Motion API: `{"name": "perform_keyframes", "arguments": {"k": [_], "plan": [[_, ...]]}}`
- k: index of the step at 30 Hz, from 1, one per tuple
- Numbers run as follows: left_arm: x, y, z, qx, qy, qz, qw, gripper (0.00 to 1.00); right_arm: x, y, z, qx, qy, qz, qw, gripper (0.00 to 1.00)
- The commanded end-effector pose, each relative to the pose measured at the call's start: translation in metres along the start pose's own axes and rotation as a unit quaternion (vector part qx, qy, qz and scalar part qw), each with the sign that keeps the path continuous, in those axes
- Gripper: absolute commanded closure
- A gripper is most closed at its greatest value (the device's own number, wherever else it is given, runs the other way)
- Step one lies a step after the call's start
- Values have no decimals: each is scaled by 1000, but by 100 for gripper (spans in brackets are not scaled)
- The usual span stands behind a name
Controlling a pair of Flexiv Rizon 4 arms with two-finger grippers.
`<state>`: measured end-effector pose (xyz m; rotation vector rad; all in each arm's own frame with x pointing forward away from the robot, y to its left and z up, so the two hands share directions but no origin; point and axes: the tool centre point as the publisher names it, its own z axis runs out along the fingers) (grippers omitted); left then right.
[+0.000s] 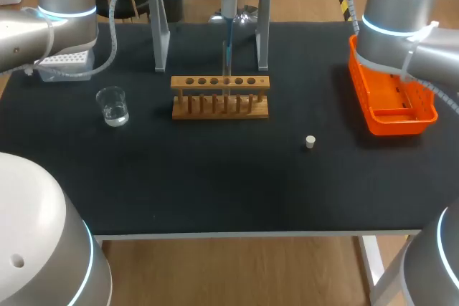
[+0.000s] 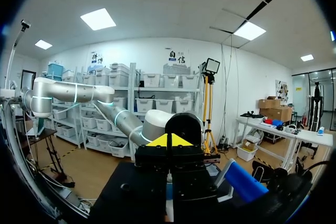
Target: Invert the test tube, pick up the pipette, mount the tip to pipette, aspirate from beaker and dispense into the tube, eject the tip, return the pipette, and cap with the stopper.
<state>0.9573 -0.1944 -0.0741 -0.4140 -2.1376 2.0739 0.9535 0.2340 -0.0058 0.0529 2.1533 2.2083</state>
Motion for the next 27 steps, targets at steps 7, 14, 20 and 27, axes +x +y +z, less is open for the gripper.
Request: {"name": "perform_keyframes", "arguments": {"k": [7,14,20,27], "plan": [[-2,-3,-1,0,2,0,1000,100,2,-10,1,7,2,5,1000,100],[-2,-3,-1,0,2,0,1000,100,2,-17,1,12,3,11,1000,100],[-2,-3,-1,0,2,0,1000,100,3,-21,1,14,4,16,1000,100],[-2,-3,-1,0,2,0,1000,100,3,-26,1,18,5,20,1000,100]]}}
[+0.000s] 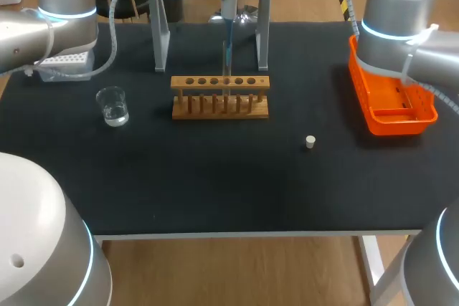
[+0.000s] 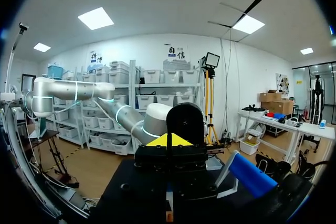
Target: Invert the test tube, pick up the pipette, mount the tip to pipette, aspirate from beaker and dispense into the tube, eject the tip, return the pipette, and cap with the stopper.
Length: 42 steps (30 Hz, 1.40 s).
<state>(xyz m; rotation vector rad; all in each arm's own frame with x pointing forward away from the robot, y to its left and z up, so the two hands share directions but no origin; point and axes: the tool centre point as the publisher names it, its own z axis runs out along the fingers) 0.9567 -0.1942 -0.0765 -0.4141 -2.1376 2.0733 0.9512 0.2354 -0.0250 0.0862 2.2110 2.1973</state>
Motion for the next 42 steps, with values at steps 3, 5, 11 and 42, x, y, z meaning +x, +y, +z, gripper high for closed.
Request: {"name": "perform_keyframes", "arguments": {"k": [3,5,11,42], "plan": [[-2,-5,-1,0,2,0,1000,100,1,-7,1,3,1,2,1000,100],[-2,-5,-1,0,2,0,1000,100,1,-7,0,3,1,3,1000,100],[-2,-5,-1,0,2,0,1000,100,1,-1,0,-5,1,-5,1000,100],[-2,-5,-1,0,2,0,1000,100,9,48,-59,-46,-18,-75,996,0]]}}
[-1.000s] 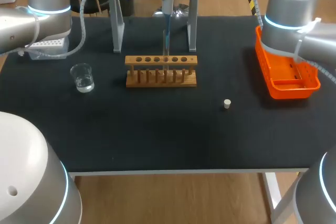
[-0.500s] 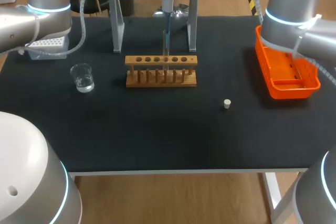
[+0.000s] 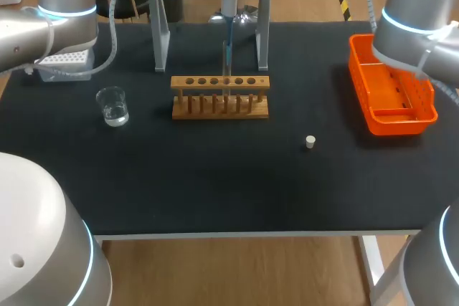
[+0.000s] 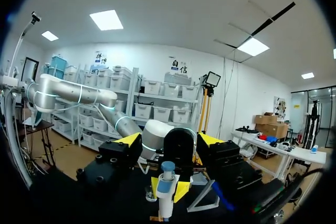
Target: Invert the test tube, pick up the pipette, mount the tip to pipette, aspirate from beaker and dispense into the tube, eject the tip, return the pipette, and cap with the stopper.
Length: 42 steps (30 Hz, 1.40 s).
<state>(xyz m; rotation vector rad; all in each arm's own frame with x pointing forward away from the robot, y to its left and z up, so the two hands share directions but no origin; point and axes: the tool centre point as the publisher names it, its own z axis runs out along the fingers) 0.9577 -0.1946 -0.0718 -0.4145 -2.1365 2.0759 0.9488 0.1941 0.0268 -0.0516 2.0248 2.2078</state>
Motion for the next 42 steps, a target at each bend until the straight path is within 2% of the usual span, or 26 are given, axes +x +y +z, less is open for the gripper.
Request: {"name": "perform_keyframes", "arguments": {"k": [1,8,13,20,29,37,42], "plan": [[-1,-1,-1,0,2,0,1000,100,7,-2,-23,4,-11,-4,1000,0],[-1,-1,-1,0,2,0,1000,100,7,-16,-58,14,-31,-10,999,0],[-1,-1,-1,0,2,0,1000,100,7,-39,-77,36,-47,-16,998,0],[-1,-1,-1,0,2,0,1000,100,7,-69,-93,35,-47,-31,998,0],[-1,-1,-1,0,2,0,1000,100,5,-128,-89,55,-20,-46,997,0],[-1,-1,-1,0,2,0,1000,100,3,-173,-78,84,6,-14,996,0],[-1,-1,-1,0,2,0,1000,100,7,-192,-68,81,39,6,996,0]]}}
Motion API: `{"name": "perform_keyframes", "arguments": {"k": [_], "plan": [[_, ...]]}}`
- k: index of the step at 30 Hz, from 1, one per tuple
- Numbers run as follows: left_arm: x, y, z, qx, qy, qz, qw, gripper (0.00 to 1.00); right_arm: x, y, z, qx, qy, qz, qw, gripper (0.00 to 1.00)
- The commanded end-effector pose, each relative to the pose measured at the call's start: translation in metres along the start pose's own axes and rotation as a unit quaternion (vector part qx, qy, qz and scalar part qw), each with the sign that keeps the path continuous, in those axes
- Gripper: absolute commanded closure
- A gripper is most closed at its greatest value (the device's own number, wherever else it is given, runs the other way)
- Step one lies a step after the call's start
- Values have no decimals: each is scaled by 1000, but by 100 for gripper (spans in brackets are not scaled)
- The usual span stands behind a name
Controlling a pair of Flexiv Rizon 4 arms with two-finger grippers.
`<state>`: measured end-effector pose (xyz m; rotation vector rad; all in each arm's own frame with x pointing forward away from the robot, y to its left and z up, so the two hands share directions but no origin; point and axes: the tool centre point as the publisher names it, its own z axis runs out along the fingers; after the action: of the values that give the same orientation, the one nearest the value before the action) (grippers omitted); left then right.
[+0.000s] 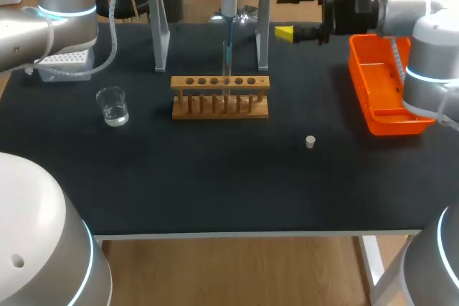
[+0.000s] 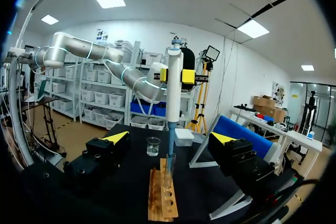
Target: Invert the test tube, pick up the pipette, mount the tip to pipette, aspirate from beaker and dispense into the tube, eject the tip, return the pipette, and cap with the stopper.
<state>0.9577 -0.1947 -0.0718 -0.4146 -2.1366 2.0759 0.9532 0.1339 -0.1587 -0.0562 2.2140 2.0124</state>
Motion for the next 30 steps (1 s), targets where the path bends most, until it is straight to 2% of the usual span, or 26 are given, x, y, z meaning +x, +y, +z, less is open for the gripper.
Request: {"name": "perform_keyframes", "arguments": {"k": [1,14,30], "plan": [[-1,-1,-1,0,2,0,1000,100,-5,-15,14,-16,46,15,999,0],[-1,-1,-1,0,2,0,1000,100,10,-54,57,23,83,20,996,0],[-1,-1,-1,0,2,0,1000,100,11,-92,93,74,73,32,994,0]]}}
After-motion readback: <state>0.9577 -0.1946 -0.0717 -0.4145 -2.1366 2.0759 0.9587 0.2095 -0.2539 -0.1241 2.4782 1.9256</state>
